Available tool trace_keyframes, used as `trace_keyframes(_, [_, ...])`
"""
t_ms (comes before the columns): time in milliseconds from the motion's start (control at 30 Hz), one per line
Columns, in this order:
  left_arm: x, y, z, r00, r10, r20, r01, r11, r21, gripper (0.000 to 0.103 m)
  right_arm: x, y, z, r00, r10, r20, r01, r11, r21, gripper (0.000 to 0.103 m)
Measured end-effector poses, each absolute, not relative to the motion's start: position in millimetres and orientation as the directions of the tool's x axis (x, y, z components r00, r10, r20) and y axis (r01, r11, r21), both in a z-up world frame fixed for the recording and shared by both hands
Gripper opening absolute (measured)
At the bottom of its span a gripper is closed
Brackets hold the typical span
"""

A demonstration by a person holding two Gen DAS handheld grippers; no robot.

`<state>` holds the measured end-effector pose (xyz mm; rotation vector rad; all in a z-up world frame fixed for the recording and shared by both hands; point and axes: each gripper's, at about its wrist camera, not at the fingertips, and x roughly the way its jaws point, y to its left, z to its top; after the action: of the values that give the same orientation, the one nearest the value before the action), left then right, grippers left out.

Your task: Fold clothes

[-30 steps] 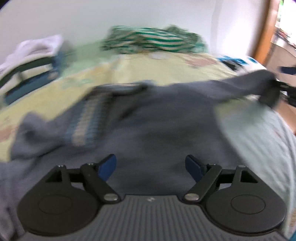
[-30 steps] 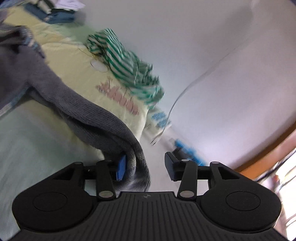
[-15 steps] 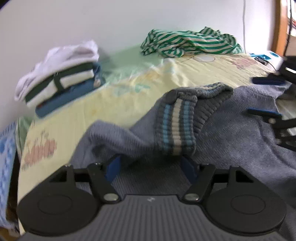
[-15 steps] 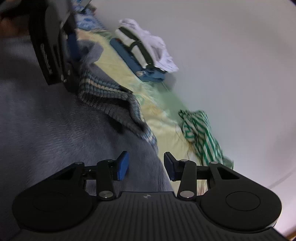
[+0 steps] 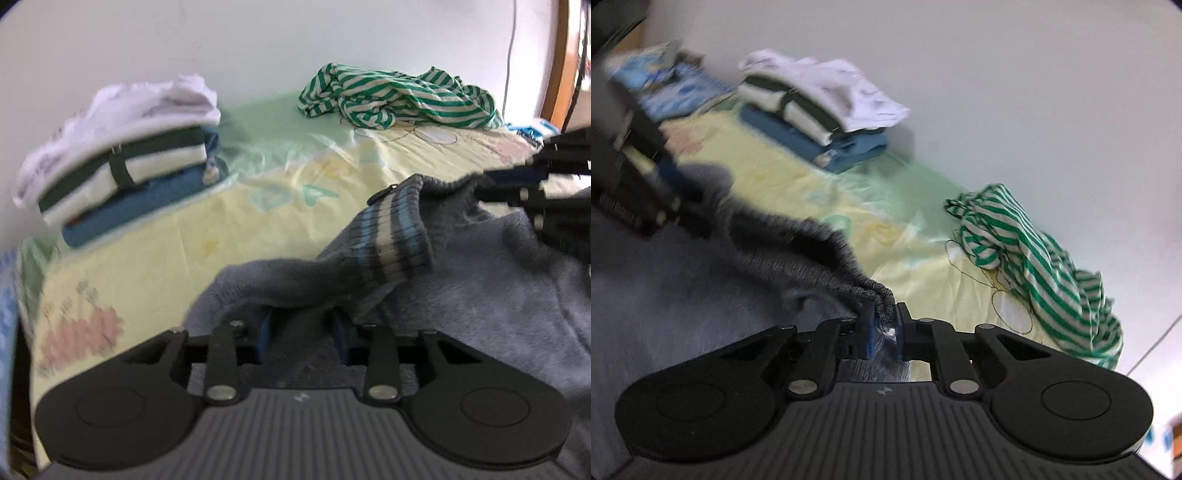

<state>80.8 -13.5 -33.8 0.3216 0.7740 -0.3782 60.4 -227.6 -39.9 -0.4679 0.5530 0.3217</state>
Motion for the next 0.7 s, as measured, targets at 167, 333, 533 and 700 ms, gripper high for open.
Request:
trace_keyframes(167, [75, -24, -26, 0.7, -0.214, -0.681, 0.523, 0.803, 0.286, 0.069, 75, -234, -33, 0.806, 0.183, -0.563, -0.376, 0.893, -0.248, 0.01])
trace_keyframes(333, [77, -37, -24, 0.72, -0.231, -0.654, 0.597, 0.688, 0.414, 0.07, 79, -232, -39, 0.8, 0.188, -0.57, -0.388, 0.886, -0.253, 0.01])
trace_keyframes(533, [98, -50, -30, 0.663, -0.27, -0.698, 0.675, 0.618, 0.403, 0.052, 79, -234, -37, 0.794, 0.202, -0.573, -0.413, 0.871, -0.266, 0.01])
trace_keyframes(700, [104, -54, -49, 0.641, -0.241, -0.729, 0.688, 0.602, 0.406, 0.025, 81, -236, -43, 0.781, 0.198, -0.593, -0.426, 0.863, -0.272, 0.016])
